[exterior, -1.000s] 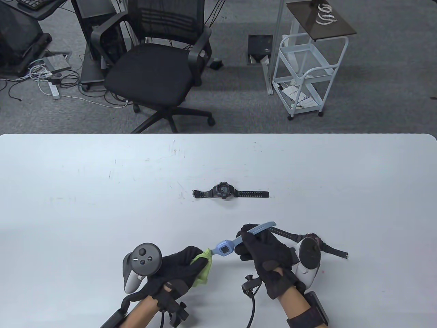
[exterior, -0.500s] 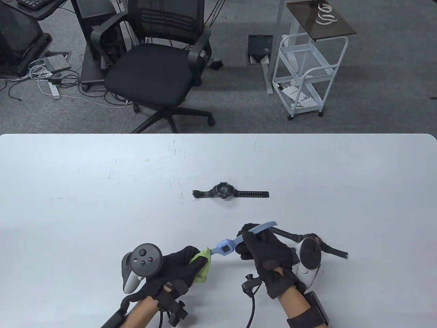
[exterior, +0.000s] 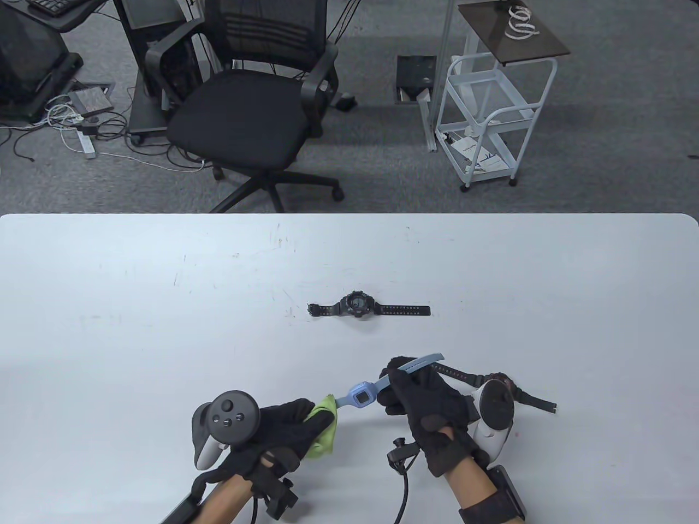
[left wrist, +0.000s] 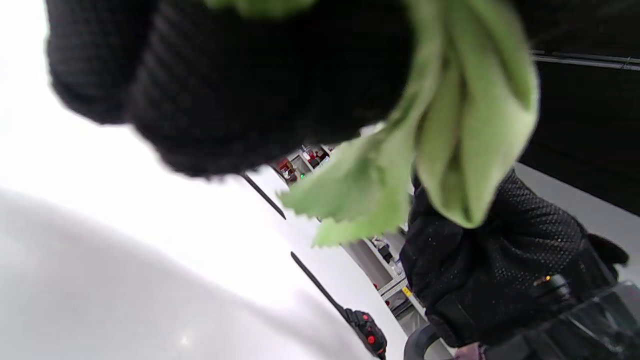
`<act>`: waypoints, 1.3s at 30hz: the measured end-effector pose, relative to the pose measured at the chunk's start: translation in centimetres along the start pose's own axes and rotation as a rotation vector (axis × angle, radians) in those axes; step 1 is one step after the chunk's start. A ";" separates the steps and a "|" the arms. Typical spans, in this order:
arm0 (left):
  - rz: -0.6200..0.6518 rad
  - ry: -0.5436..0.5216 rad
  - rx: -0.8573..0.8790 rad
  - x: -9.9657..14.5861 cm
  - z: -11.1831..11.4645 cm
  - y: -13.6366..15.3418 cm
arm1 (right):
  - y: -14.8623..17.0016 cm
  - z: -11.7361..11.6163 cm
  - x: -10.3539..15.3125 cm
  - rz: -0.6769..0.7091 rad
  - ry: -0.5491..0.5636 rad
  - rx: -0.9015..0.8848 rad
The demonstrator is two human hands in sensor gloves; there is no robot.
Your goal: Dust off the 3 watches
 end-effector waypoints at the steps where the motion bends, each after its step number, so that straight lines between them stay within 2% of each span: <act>1: -0.001 -0.002 0.021 0.0 0.0 0.1 | 0.0 0.0 0.0 -0.002 -0.005 -0.003; 8: -0.023 -0.023 0.066 -0.1 0.0 0.5 | -0.1 -0.1 0.0 0.003 -0.008 0.001; 20: -0.023 0.046 0.097 -0.2 0.4 0.6 | 0.1 0.0 0.0 -0.007 0.006 0.004; 30: 0.022 -0.079 -0.032 0.3 -1.2 -0.2 | 0.1 0.4 0.0 -0.011 0.023 -0.005; 39: -0.004 0.027 0.042 -0.1 0.0 0.3 | 0.2 0.4 -0.1 -0.017 0.016 -0.016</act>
Point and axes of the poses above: the tracker on the back of each hand, its own y axis roughly to the little-finger side, its own x axis roughly from the fingertips to the wrist, z = x × y, the point moved 4 cm from there along -x, roughly from the wrist to the fingertips, and after that the axes turned 8 degrees about x, right-handed, at the moved point
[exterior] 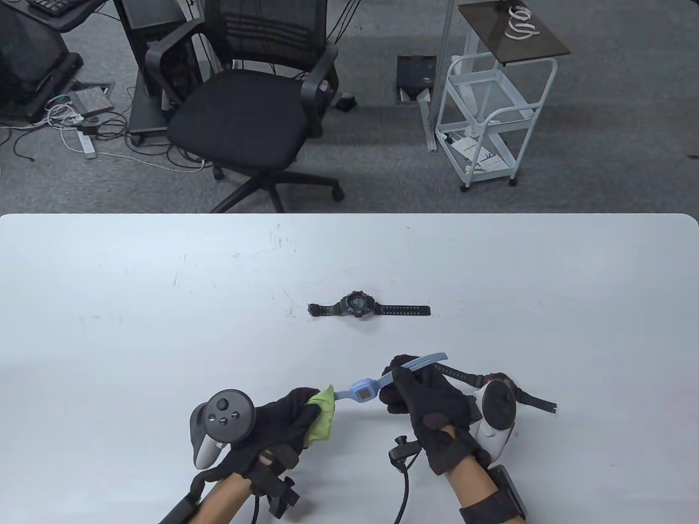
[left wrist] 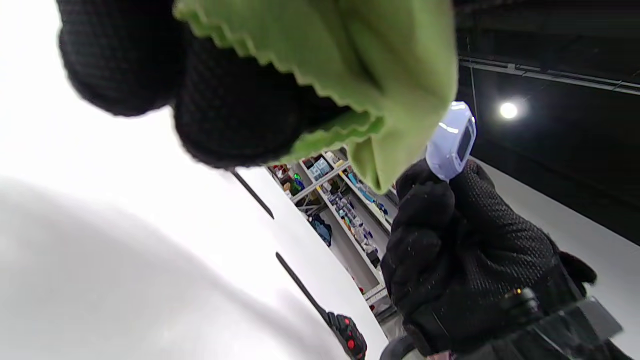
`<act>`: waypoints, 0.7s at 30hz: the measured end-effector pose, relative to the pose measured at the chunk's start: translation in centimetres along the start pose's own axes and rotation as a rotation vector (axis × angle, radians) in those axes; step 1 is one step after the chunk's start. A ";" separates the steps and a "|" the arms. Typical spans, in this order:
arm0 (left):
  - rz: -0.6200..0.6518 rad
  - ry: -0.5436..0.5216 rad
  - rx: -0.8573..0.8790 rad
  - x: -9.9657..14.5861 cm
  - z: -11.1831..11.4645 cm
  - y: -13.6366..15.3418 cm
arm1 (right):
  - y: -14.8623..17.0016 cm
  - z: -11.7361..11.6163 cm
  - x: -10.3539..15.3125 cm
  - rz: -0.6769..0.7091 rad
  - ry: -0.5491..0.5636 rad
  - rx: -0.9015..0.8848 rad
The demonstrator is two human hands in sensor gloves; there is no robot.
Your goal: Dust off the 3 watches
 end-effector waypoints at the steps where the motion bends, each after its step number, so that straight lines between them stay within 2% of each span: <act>1: 0.002 -0.001 0.003 0.0 0.0 0.0 | 0.1 0.0 0.0 -0.007 -0.002 -0.011; 9: -0.010 0.007 0.022 0.0 0.1 0.0 | 0.2 0.0 0.0 -0.008 -0.002 -0.009; 12: 0.011 -0.076 0.000 0.4 -0.7 -0.1 | 0.4 0.1 -0.1 -0.026 0.000 -0.037; 21: 0.056 -0.091 -0.074 0.5 -1.2 -0.8 | 0.7 0.2 -0.1 -0.036 0.008 -0.048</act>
Point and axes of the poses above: the tracker on the back of each hand, its own y axis roughly to the little-finger side, its own x axis roughly from the fingertips to the wrist, z = x × y, the point moved 4 cm from there along -x, roughly from the wrist to the fingertips, and after that the axes turned 8 degrees about x, right-handed, at the moved point
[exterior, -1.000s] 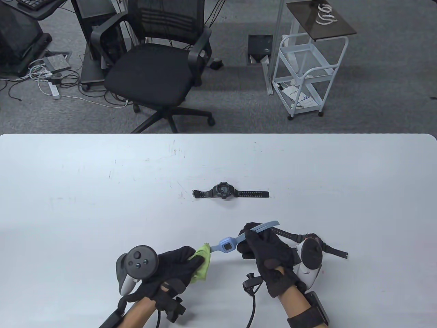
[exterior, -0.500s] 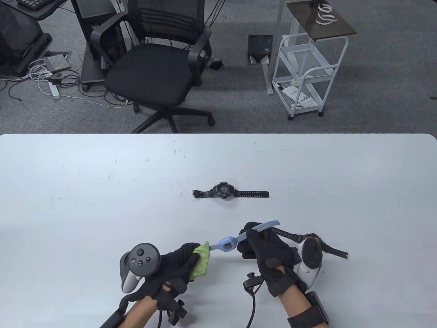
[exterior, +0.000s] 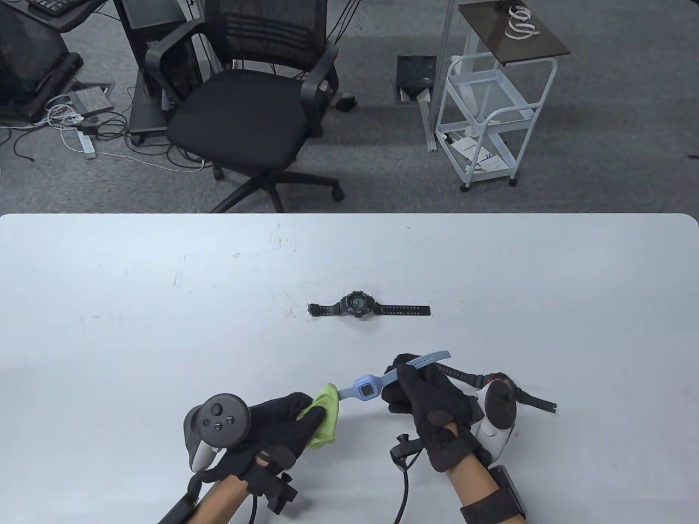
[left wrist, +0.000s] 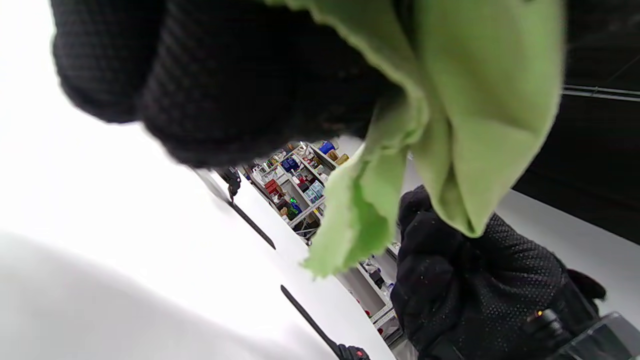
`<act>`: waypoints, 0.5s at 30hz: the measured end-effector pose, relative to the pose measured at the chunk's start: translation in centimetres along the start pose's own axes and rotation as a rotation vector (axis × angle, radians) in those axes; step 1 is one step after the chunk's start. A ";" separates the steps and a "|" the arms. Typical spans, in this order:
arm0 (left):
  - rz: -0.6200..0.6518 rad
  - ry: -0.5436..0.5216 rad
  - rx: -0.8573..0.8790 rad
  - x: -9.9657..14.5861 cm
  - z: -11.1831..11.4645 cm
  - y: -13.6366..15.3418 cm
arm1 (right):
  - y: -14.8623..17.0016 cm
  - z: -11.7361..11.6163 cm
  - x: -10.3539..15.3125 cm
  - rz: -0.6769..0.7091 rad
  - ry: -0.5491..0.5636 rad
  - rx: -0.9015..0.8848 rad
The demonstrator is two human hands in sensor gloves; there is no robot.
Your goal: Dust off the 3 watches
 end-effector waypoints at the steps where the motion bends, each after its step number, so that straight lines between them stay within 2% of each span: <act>1: 0.004 -0.002 0.005 0.0 0.0 0.0 | 0.0 0.0 0.0 0.000 0.001 0.000; 6: -0.001 0.035 0.029 -0.2 0.5 0.2 | 0.1 0.1 0.0 -0.006 0.005 -0.015; 8: -0.003 0.026 0.035 -0.1 0.5 0.2 | 0.1 0.2 0.0 -0.006 0.002 -0.010; 10: 0.006 -0.042 0.023 0.2 0.0 0.2 | 0.1 0.2 0.0 -0.011 0.002 -0.019; 15: -0.004 -0.019 0.015 0.0 -0.1 0.2 | 0.0 0.0 0.1 -0.009 -0.007 -0.016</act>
Point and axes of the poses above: the tracker on the back of each hand, its own y axis roughly to the little-finger side, its own x axis roughly from the fingertips to the wrist, z = x × y, the point moved 4 cm from there along -x, roughly from the wrist to the fingertips, and after that the axes turned 8 degrees about x, right-handed, at the moved point
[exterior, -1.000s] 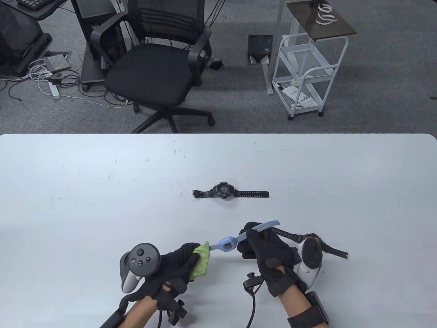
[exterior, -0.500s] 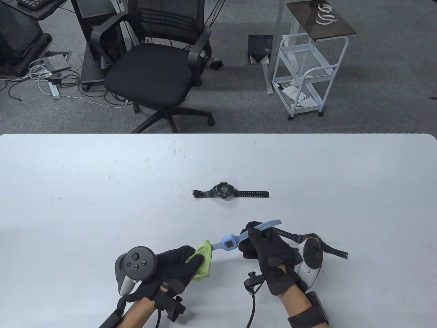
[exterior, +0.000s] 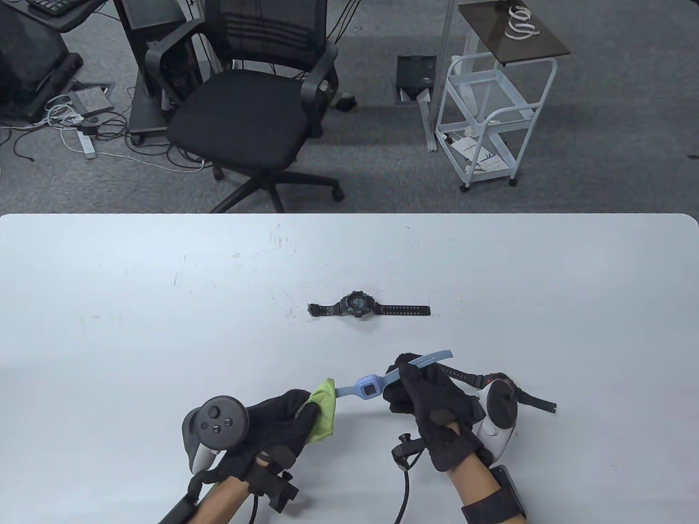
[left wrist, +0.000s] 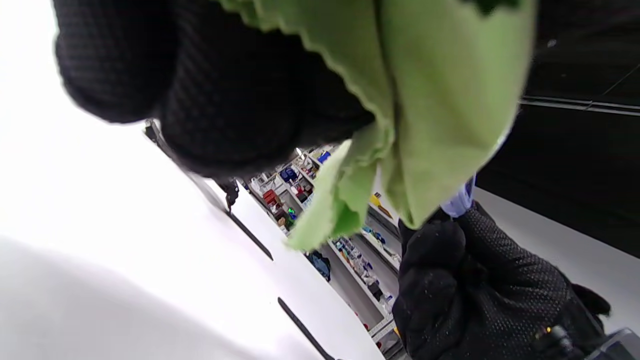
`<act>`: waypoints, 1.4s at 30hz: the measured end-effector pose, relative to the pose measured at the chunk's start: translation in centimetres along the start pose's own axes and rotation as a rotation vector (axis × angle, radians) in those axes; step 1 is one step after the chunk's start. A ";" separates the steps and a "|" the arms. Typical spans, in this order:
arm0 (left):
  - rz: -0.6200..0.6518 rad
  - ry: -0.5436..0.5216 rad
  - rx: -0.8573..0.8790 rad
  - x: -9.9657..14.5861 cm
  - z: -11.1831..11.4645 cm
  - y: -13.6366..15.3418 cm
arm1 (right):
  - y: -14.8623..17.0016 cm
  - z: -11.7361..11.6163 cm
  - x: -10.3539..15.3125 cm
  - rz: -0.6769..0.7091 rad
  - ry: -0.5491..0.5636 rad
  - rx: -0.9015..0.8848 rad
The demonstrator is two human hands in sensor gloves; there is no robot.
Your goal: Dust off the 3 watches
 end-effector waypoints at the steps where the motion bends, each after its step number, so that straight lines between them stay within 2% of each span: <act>1: 0.002 0.000 -0.002 0.0 0.0 0.0 | 0.0 0.0 0.0 0.002 0.001 0.000; 4: 0.001 0.001 0.005 0.0 -0.2 0.0 | -0.2 0.0 0.0 0.017 -0.007 -0.008; 5: 0.006 -0.036 0.004 0.1 -0.5 -0.1 | -0.3 0.1 0.0 0.024 -0.003 -0.013; 9: 0.004 -0.070 -0.007 0.0 -1.9 0.0 | -0.9 1.1 -0.1 0.042 0.035 -0.052; 13: 0.023 -0.027 -0.100 -0.2 -1.8 -0.4 | -1.5 2.2 -0.2 0.054 0.071 -0.065; 17: 0.124 0.053 -0.334 -0.1 0.6 -2.1 | -2.0 3.3 -0.2 0.061 0.113 -0.068; 20: 0.170 0.151 -0.521 -0.1 3.6 -3.0 | -2.1 4.2 -0.3 0.059 0.138 -0.085; 26: 0.122 0.264 -0.661 -0.9 7.2 -1.9 | -2.0 4.9 -0.4 0.054 0.153 -0.094; 33: 0.101 0.332 -0.784 -1.1 9.2 -0.3 | -2.0 4.9 -0.5 0.042 0.139 -0.100; 36: 0.092 0.398 -0.840 -0.9 9.9 0.0 | -2.0 4.8 -0.5 0.037 0.134 -0.102; 42: 0.073 0.455 -0.880 -0.8 10.2 -0.1 | -2.0 4.9 -0.5 0.023 0.140 -0.100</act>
Point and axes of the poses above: the tracker on the back of each hand, its own y axis roughly to the little-finger side, its own x axis roughly from the fingertips to the wrist, z = x × y, the point moved 4 cm from there along -x, roughly from the wrist to the fingertips, and after that the axes turned 8 degrees about x, right-handed, at the moved point
